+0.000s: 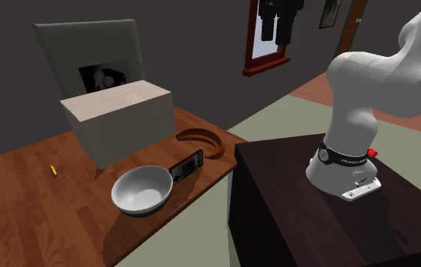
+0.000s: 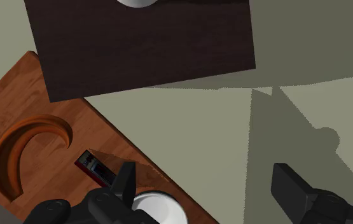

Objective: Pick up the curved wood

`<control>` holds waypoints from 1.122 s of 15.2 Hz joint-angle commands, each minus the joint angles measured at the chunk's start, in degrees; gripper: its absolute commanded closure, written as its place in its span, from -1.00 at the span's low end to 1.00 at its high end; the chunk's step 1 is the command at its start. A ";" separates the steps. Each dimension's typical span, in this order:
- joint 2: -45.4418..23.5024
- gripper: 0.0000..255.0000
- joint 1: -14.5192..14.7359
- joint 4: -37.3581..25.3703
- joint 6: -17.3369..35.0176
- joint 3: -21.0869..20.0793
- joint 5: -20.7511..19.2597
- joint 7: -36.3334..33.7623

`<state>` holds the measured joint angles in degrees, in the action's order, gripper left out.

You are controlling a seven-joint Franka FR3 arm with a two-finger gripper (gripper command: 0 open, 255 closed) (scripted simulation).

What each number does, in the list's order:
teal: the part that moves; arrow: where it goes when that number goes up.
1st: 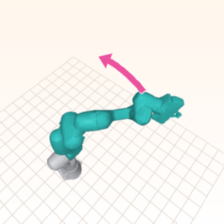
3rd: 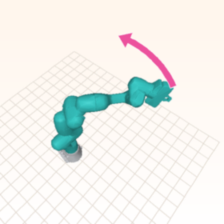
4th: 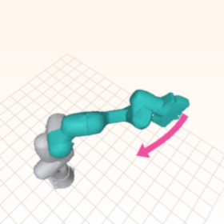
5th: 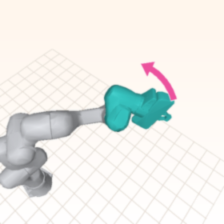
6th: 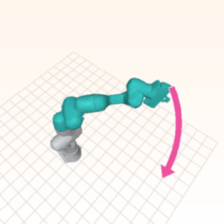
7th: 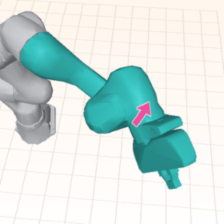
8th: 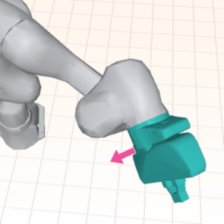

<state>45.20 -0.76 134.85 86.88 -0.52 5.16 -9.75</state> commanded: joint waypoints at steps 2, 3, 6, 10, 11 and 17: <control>-0.27 -1.00 -0.45 1.44 1.59 0.16 -0.66 0.10; -0.61 -1.00 -0.91 2.83 3.20 0.33 -1.33 0.18; -2.01 -1.00 -2.39 6.68 8.15 0.91 -3.36 0.35; -4.86 -1.00 -4.53 11.06 15.06 1.87 -6.21 0.33; -5.76 -1.00 -5.11 12.01 16.84 2.13 -6.95 0.27; -12.76 -1.00 -8.91 16.35 27.94 3.87 -11.72 -0.49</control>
<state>33.64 -9.00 150.03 112.39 3.07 -5.68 -9.97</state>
